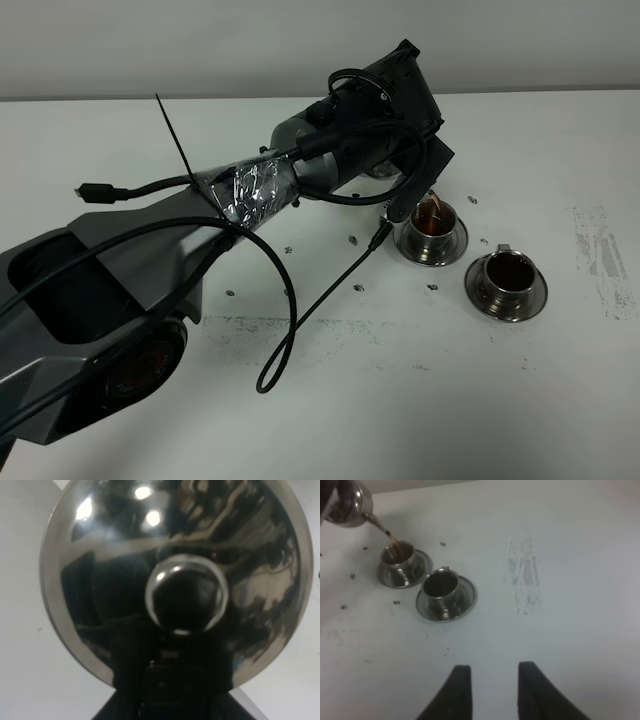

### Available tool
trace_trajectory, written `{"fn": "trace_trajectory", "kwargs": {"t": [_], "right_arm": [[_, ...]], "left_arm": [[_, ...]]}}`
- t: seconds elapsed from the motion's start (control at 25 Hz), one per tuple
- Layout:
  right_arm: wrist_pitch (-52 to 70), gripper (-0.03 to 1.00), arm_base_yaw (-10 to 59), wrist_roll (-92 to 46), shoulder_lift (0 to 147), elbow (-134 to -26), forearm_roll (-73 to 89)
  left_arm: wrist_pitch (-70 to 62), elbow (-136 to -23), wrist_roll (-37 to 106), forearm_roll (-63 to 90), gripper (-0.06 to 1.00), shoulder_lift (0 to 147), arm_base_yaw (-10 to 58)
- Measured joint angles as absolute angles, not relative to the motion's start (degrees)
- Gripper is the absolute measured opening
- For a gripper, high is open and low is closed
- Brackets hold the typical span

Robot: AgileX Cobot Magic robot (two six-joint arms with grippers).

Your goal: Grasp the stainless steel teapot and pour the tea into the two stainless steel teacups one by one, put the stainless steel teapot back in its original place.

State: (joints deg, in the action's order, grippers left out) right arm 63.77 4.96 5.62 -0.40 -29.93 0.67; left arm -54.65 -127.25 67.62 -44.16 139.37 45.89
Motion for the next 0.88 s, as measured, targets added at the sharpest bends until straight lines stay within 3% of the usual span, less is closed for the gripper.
{"fn": "trace_trajectory", "kwargs": {"t": [0.88], "right_arm": [[63.8, 0.22, 5.0, 5.6, -0.4, -29.9, 0.7]], "left_arm": [[-54.9, -125.0, 67.7, -49.1, 0.19, 140.4, 47.5]]}}
